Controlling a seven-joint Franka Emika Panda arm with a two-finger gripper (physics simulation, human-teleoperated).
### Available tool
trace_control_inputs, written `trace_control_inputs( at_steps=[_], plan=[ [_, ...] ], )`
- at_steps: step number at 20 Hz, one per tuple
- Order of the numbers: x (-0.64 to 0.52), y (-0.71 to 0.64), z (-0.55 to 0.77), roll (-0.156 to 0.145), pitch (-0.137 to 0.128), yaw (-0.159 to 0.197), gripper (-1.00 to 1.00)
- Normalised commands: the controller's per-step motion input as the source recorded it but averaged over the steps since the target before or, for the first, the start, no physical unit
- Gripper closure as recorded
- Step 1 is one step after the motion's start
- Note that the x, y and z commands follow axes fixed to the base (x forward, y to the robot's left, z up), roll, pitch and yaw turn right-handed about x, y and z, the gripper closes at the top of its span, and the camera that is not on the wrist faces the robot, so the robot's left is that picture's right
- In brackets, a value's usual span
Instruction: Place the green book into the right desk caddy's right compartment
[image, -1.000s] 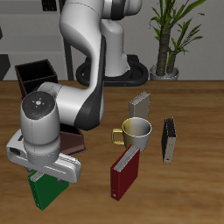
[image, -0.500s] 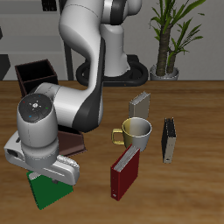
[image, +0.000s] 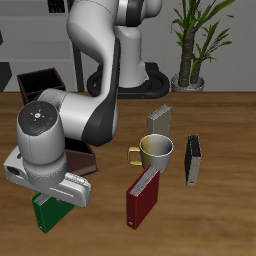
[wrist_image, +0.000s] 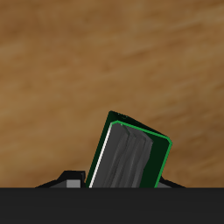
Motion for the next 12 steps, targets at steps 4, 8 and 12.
trace_control_inputs(
  at_steps=[4, 8, 12],
  plan=[
    [-0.17, 0.16, 0.29, 0.011, -0.052, 0.049, 1.00],
    [-0.25, 0.09, 0.47, -0.027, -0.073, 0.008, 1.00],
    [-0.29, 0.16, 0.58, -0.015, -0.112, 0.060, 1.00]
  ],
)
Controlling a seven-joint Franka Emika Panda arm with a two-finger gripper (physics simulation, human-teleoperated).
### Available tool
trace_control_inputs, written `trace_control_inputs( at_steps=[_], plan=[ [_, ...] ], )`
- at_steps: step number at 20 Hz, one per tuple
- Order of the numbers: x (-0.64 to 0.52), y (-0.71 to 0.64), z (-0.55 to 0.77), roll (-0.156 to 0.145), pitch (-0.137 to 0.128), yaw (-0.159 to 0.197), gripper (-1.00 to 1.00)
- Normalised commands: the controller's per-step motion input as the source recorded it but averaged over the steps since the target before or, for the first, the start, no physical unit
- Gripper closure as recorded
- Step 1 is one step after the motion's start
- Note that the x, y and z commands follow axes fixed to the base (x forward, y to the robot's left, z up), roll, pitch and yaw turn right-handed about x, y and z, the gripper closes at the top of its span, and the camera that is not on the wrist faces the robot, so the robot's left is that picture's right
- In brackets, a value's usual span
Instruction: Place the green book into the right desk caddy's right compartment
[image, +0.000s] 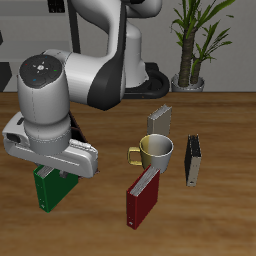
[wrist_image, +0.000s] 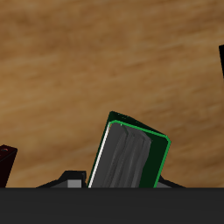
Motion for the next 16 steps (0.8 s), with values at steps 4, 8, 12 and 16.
trace_control_inputs(
  at_steps=[4, 8, 12, 16],
  plan=[
    [-0.27, 0.14, 0.50, -0.031, -0.095, 0.036, 1.00],
    [-0.30, 0.28, 0.49, 0.012, -0.093, 0.104, 1.00],
    [-0.30, 0.29, 0.50, 0.022, -0.091, 0.073, 1.00],
    [-0.22, 0.17, 0.35, 0.036, -0.064, 0.060, 1.00]
  ],
)
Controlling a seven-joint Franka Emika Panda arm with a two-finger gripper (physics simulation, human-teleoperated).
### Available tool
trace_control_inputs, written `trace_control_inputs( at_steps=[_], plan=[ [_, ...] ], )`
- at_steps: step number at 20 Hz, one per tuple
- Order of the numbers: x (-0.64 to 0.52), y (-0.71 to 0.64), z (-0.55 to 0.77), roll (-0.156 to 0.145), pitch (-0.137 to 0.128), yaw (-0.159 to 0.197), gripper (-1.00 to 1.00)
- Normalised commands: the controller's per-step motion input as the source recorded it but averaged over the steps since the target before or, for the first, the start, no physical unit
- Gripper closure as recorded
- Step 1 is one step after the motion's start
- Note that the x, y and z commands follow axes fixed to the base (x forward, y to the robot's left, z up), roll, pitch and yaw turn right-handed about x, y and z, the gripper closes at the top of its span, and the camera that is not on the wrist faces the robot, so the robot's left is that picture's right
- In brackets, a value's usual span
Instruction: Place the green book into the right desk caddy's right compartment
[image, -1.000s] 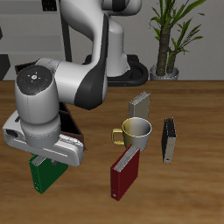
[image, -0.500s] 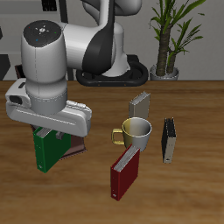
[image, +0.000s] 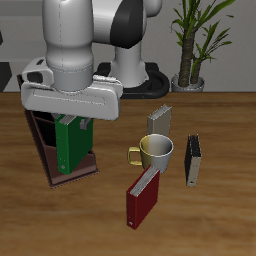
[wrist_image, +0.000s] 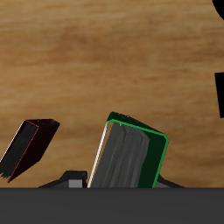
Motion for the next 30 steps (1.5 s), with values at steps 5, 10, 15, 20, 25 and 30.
trace_control_inputs(
  at_steps=[5, 10, 15, 20, 25, 30],
  plan=[
    [-0.23, 0.14, 0.30, 0.030, -0.034, 0.076, 1.00],
    [-0.39, 0.09, 0.29, 0.018, -0.037, 0.055, 1.00],
    [-0.48, 0.05, 0.29, -0.023, -0.040, 0.065, 1.00],
    [-0.58, 0.09, 0.12, -0.013, 0.017, 0.086, 1.00],
    [-0.51, -0.04, -0.01, -0.021, 0.009, 0.067, 1.00],
    [-0.61, -0.01, -0.16, -0.044, 0.040, 0.056, 1.00]
  ],
)
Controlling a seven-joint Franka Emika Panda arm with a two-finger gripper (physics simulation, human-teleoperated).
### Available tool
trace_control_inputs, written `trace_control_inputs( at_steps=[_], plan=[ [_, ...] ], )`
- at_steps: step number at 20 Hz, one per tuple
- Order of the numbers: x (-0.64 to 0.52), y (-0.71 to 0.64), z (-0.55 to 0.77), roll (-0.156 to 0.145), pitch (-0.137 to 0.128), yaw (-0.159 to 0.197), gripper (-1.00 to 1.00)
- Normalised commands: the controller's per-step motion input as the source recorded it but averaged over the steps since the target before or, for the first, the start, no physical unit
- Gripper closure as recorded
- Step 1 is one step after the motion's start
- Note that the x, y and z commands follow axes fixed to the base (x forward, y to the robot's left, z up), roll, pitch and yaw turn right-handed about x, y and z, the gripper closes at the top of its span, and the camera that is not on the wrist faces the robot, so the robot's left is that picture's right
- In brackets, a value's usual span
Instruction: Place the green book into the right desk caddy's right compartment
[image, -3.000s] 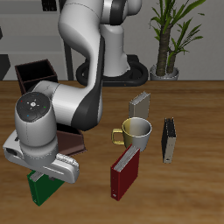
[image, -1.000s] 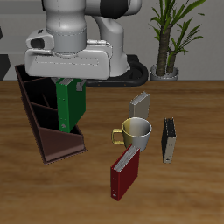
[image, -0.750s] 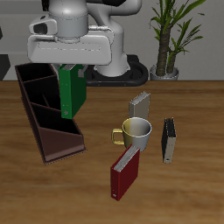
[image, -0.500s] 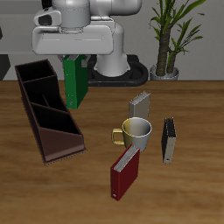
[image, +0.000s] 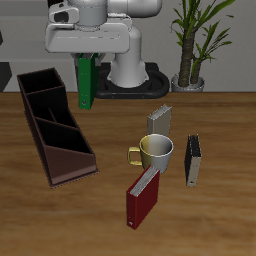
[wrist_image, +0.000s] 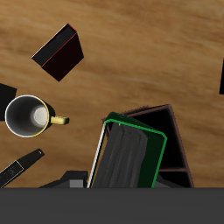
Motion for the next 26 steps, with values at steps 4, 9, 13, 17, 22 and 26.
trace_control_inputs(
  at_steps=[4, 9, 13, 17, 22, 26],
  plan=[
    [-0.58, 0.07, 0.01, -0.047, -0.051, 0.071, 1.00],
    [-0.51, 0.09, 0.11, -0.027, -0.079, 0.069, 1.00],
    [-0.56, 0.05, 0.05, -0.060, -0.071, 0.064, 1.00],
    [-0.44, 0.01, -0.02, -0.048, -0.067, 0.101, 1.00],
    [-0.41, 0.00, 0.04, -0.063, -0.053, 0.086, 1.00],
    [-0.52, 0.17, 0.07, -0.017, -0.062, 0.104, 1.00]
  ],
)
